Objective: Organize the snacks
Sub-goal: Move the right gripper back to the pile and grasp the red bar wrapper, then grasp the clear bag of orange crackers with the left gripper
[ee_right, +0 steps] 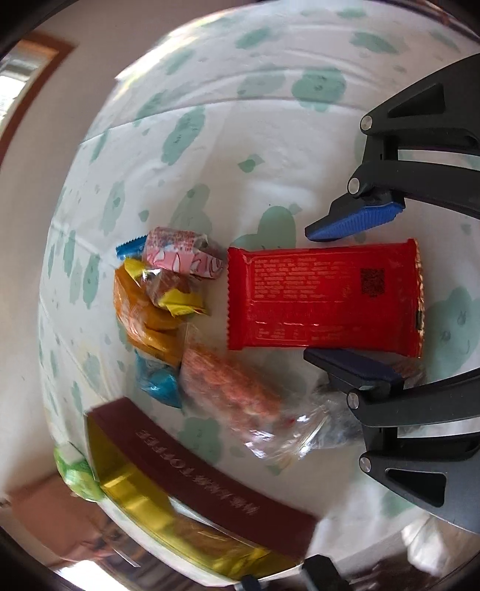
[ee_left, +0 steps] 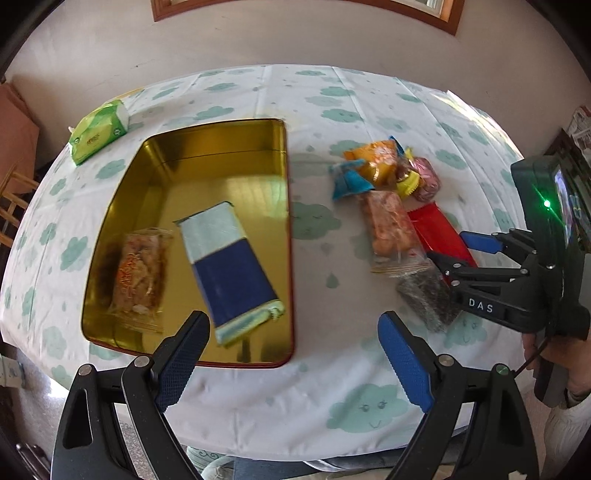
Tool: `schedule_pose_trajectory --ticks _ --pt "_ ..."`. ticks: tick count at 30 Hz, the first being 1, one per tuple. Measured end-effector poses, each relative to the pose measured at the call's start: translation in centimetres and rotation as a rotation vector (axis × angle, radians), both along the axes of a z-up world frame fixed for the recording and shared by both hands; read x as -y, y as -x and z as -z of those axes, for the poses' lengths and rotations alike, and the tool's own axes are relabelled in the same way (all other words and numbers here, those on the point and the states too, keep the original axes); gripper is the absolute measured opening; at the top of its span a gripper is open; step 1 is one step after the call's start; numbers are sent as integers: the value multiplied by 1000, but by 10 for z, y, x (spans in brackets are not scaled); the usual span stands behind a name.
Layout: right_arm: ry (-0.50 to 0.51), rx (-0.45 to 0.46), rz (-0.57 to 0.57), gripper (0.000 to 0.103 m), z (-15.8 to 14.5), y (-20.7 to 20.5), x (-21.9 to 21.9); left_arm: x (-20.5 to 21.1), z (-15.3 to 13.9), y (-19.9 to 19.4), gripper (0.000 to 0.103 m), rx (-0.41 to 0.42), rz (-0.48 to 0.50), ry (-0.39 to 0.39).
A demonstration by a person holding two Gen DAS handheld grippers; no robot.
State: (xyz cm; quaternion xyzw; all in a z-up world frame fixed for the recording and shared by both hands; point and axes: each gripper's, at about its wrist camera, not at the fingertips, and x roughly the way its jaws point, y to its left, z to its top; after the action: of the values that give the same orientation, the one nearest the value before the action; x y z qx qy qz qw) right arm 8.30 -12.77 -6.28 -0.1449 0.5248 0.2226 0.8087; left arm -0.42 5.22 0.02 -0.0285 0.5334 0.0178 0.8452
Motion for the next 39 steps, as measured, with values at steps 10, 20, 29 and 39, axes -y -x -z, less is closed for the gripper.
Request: schedule_pose_trajectory --ticks 10,20,29,39 --pt "-69 65 96 45 0 1 34 21 0 -23 91 17 19 -5" --pt "-67 206 354 45 6 -26 90 45 7 -58 90 28 62 -2" --pt "-86 248 371 47 9 -26 99 57 29 -100 72 -79 72 34" --pt "-89 247 372 48 9 -27 99 71 49 -121 55 -150 96 29"
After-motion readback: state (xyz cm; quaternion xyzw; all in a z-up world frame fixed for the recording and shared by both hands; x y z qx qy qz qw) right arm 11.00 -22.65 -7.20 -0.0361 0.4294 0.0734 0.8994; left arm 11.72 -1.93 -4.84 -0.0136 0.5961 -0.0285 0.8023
